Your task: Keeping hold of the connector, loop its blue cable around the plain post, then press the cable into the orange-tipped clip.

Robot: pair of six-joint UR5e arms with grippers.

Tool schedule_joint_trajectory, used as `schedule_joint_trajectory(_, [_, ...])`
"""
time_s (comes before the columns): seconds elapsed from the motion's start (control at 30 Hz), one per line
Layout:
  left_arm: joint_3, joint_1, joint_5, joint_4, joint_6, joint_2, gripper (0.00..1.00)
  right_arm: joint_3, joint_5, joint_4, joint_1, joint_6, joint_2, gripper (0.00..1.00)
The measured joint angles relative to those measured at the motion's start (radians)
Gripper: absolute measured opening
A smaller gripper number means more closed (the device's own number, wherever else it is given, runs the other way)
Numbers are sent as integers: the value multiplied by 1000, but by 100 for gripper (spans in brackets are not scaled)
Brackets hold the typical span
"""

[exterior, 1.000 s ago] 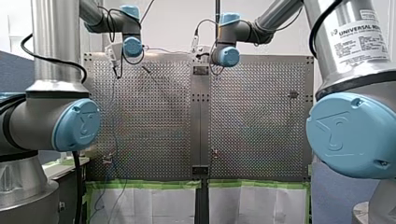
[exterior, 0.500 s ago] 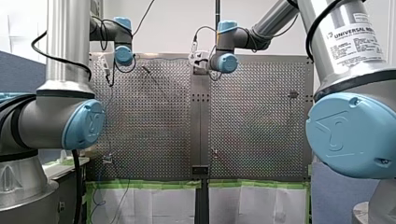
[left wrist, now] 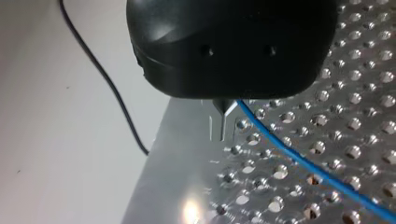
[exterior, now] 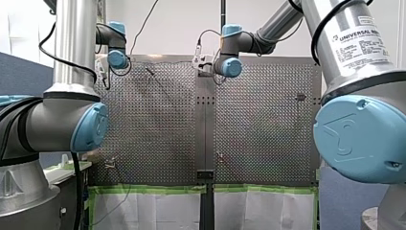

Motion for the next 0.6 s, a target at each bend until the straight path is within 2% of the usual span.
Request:
schedule_joint_trajectory(0.27, [1, -10, 71, -7, -6, -30, 0, -2, 3, -2, -6, 0, 8, 0])
schedule_joint_trajectory(0.6, [-2, -15, 76, -4, -8, -73, 0, -2, 6, -13, -16, 0, 20, 0])
